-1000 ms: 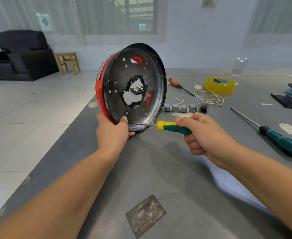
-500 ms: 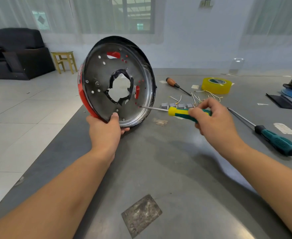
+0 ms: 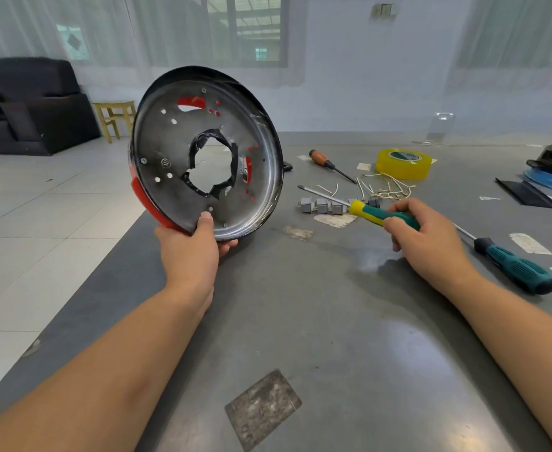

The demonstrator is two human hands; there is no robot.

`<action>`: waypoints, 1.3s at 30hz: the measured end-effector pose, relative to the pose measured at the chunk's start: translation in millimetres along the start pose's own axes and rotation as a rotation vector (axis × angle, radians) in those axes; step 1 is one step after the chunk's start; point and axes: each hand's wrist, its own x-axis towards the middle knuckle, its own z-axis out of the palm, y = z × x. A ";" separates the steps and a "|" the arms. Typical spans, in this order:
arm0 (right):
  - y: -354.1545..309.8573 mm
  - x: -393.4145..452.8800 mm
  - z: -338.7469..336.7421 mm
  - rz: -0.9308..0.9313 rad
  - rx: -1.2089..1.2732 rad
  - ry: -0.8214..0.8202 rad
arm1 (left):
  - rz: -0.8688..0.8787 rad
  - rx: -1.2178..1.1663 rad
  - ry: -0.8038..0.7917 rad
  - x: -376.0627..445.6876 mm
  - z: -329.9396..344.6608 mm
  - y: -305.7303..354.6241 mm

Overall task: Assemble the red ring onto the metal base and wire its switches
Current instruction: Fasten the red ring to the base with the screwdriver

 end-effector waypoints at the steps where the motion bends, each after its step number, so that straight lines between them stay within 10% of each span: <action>1: 3.3 2.0 -0.3 0.013 -0.028 -0.001 | -0.008 -0.014 0.003 0.4 0.2 0.1; 19: -4.9 -2.2 7.4 -0.188 -0.617 -0.233 | -0.008 0.073 -0.104 -3.1 -2.5 2.3; 30: -44.3 -8.5 26.8 0.117 0.369 -0.130 | -0.062 -0.006 -0.368 -19.3 -0.7 19.9; 39: -53.7 -13.4 31.8 0.276 0.616 -0.085 | -0.216 -0.089 -0.482 -42.0 13.2 22.8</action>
